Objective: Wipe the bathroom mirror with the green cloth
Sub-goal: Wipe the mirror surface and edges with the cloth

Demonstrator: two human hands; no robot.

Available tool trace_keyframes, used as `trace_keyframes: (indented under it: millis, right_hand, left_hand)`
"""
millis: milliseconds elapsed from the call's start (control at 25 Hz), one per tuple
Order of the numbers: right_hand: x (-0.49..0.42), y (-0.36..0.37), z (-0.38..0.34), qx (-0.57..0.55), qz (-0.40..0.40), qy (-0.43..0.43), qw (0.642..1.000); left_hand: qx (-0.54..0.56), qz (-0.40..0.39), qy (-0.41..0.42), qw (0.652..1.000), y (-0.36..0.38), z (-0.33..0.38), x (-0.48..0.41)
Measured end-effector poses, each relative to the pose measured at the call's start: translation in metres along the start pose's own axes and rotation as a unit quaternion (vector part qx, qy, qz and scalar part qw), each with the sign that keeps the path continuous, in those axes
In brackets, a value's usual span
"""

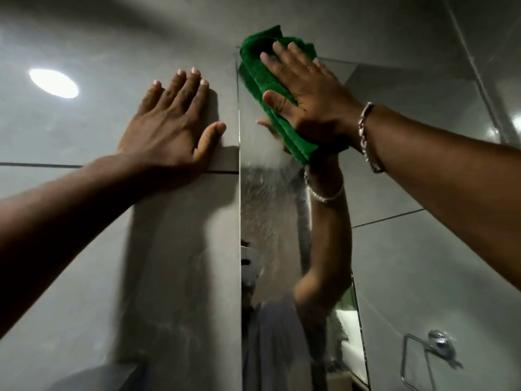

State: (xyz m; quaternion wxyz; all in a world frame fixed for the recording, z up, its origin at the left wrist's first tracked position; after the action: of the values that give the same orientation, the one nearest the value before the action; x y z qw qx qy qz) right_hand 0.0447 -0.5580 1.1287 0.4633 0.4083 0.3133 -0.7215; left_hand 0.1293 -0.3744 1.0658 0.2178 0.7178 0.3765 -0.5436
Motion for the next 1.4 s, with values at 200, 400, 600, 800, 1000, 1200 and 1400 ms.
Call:
trace_keyframes:
  millis: [200,400,600,800,1000,1200,1400]
  right_hand:
    - [0.036,0.007,-0.013,0.012,0.008,-0.092,0.996]
    - [0.001,-0.001,-0.002,-0.005,-0.005,0.033,0.999]
    - [0.051,0.01,-0.042,0.024,0.012,-0.11,0.994]
    - [0.019,-0.001,-0.008,-0.007,-0.013,0.054,0.998]
    - [0.061,0.005,-0.054,0.044,0.012,-0.123,0.991]
    - [0.047,0.0,-0.025,0.002,-0.007,-0.024,1.0]
    - [0.059,0.002,-0.054,0.043,-0.005,-0.081,0.996]
  left_hand:
    - [0.024,0.016,-0.001,1.0,-0.005,0.001,0.004]
    - [0.02,0.009,0.008,1.0,-0.004,0.006,0.01]
    - [0.034,0.014,0.008,0.999,-0.005,0.008,0.016]
    - [0.033,0.007,0.004,0.999,-0.003,0.012,0.022]
    - [0.081,0.023,0.008,0.996,-0.007,0.011,0.027]
    - [0.063,0.02,-0.001,0.998,-0.004,0.016,0.035]
    - [0.078,0.037,0.001,0.996,-0.005,0.016,0.044]
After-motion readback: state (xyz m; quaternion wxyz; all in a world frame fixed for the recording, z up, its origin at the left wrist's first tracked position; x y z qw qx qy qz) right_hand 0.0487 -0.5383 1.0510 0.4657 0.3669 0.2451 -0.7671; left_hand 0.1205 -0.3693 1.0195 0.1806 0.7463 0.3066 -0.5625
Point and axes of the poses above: each hand's wrist, its own x-axis away from the middle knuckle, its own y-axis out of the palm, z = x × y, the point moved 6 cm from there along -x, towards the middle knuckle, and after that the axes turned 9 degrees about x, right-handed, at the moved point
